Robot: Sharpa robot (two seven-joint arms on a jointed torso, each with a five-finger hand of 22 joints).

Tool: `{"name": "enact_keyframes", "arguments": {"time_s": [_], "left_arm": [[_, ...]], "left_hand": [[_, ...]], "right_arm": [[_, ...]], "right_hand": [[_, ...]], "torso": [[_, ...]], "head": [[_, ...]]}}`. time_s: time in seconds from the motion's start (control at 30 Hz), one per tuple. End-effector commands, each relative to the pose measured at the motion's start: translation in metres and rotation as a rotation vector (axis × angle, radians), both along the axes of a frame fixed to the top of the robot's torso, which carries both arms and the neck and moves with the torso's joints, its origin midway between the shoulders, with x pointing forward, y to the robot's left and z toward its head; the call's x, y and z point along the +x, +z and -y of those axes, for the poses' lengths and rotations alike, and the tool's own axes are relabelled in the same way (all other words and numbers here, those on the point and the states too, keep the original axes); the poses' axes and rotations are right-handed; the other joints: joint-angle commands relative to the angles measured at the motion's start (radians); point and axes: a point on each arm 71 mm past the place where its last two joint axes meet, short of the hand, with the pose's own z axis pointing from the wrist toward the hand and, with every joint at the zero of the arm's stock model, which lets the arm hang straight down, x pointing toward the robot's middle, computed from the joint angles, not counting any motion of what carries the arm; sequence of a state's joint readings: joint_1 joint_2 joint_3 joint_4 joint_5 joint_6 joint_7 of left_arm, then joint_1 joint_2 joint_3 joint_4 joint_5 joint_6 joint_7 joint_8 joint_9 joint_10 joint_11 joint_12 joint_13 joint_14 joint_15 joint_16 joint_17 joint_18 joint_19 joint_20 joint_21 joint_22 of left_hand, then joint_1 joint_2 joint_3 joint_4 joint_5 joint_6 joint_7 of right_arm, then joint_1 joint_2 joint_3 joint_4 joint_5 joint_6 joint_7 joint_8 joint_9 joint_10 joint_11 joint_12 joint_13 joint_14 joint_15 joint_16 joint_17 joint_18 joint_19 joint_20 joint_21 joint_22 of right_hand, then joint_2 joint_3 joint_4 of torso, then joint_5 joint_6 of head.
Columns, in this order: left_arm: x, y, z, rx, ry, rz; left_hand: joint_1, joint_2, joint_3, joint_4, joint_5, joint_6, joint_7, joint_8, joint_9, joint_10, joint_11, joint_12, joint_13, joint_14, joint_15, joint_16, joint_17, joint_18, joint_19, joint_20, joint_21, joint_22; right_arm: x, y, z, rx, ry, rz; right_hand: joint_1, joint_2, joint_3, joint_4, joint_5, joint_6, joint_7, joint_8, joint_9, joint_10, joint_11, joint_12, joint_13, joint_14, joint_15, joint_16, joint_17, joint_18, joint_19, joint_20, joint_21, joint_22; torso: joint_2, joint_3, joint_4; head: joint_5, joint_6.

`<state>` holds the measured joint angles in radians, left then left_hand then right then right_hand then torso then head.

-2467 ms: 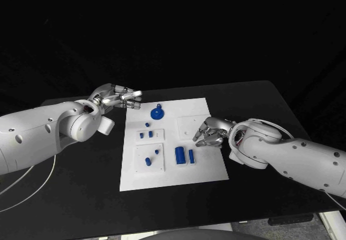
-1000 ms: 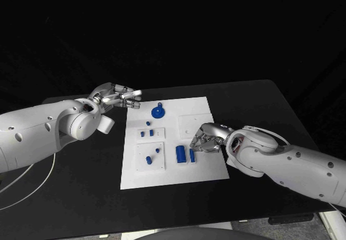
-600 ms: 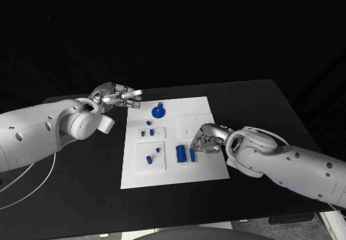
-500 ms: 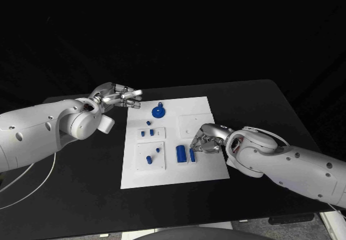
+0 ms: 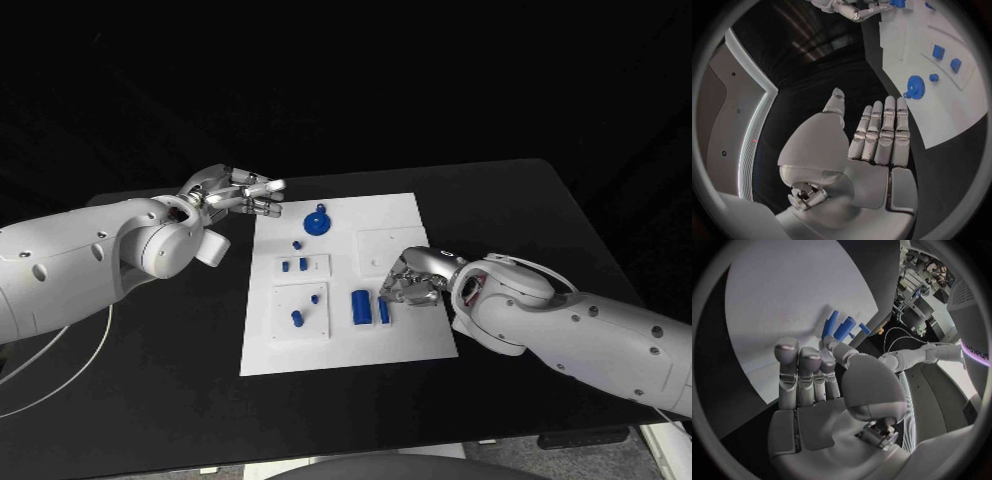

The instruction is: Assemble the parts on the task board

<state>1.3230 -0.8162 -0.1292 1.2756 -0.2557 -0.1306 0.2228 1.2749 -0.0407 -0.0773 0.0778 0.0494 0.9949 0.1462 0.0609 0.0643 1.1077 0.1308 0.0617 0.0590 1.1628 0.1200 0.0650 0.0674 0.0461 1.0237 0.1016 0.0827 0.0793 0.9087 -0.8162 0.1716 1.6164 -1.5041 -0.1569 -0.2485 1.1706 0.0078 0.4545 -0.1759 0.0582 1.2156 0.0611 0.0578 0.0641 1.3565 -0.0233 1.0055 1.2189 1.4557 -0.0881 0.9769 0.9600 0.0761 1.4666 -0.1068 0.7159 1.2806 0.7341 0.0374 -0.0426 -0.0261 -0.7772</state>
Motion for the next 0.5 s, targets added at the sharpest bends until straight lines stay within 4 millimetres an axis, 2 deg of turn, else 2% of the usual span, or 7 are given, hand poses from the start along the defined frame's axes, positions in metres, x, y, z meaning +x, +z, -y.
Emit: {"name": "enact_keyframes", "arguments": {"time_s": [0.03,0.13,0.23,0.5], "left_arm": [[-0.0004,0.0009,0.0022,-0.003,-0.016,0.001],[-0.0004,0.0009,0.0021,-0.003,-0.016,0.001],[-0.0005,0.0009,0.0022,-0.003,-0.017,0.001],[-0.0005,0.0009,0.0023,-0.003,-0.018,0.001]], "left_hand": [[0.007,0.004,-0.002,0.0,-0.002,-0.005,0.007,0.002,0.0,-0.006,0.003,-0.002,0.001,-0.004,0.002,0.0,0.0,-0.015,-0.005,0.002,-0.004,-0.001],[0.007,0.004,-0.002,0.0,-0.002,-0.005,0.007,0.002,0.0,-0.006,0.003,-0.002,0.001,-0.004,0.002,0.0,0.0,-0.015,-0.005,0.002,-0.004,-0.001],[0.007,0.0,-0.001,0.001,-0.002,-0.005,0.007,0.002,0.0,-0.007,0.003,-0.002,0.001,-0.005,0.002,0.0,0.0,-0.015,-0.005,0.002,-0.004,-0.002],[0.007,0.0,-0.001,0.001,-0.002,-0.005,0.007,0.002,0.0,-0.007,0.003,-0.002,0.001,-0.005,0.002,0.0,0.0,-0.015,-0.005,0.002,-0.004,-0.002]], "right_arm": [[-0.0022,-0.004,-0.0019,-0.002,0.003,-0.002],[-0.0018,-0.0036,-0.0017,0.005,-0.004,0.002],[-0.0016,-0.0032,-0.002,0.01,-0.007,0.006],[-0.0018,-0.0029,-0.0029,0.011,-0.005,0.009]], "right_hand": [[-0.029,0.009,-0.006,0.029,-0.01,-0.005,-0.009,0.004,0.0,-0.001,-0.01,-0.002,0.001,-0.005,-0.007,0.0,0.002,-0.002,0.054,-0.009,-0.002,0.0],[-0.051,-0.006,-0.025,0.052,-0.01,-0.005,-0.013,0.006,0.001,0.001,-0.013,-0.003,0.002,-0.006,-0.009,0.0,0.004,-0.004,0.054,-0.012,-0.001,-0.001],[-0.035,-0.013,-0.035,0.063,-0.01,-0.005,-0.013,0.006,0.001,0.001,-0.014,-0.005,0.003,-0.005,-0.011,0.0,0.006,-0.008,0.054,-0.015,-0.002,-0.002],[0.006,-0.013,-0.039,0.041,-0.01,-0.001,-0.012,0.006,0.001,0.002,-0.014,-0.005,0.006,-0.005,-0.011,-0.002,0.009,-0.01,0.053,-0.016,-0.001,-0.003]], "torso": [[0.0,0.0001,0.0009],[0.0,-0.0003,0.0007],[0.0,-0.0007,0.0009],[0.0,-0.0005,0.0003]], "head": [[0.0,0.001],[0.0,0.002],[0.001,0.001],[0.001,0.002]]}}
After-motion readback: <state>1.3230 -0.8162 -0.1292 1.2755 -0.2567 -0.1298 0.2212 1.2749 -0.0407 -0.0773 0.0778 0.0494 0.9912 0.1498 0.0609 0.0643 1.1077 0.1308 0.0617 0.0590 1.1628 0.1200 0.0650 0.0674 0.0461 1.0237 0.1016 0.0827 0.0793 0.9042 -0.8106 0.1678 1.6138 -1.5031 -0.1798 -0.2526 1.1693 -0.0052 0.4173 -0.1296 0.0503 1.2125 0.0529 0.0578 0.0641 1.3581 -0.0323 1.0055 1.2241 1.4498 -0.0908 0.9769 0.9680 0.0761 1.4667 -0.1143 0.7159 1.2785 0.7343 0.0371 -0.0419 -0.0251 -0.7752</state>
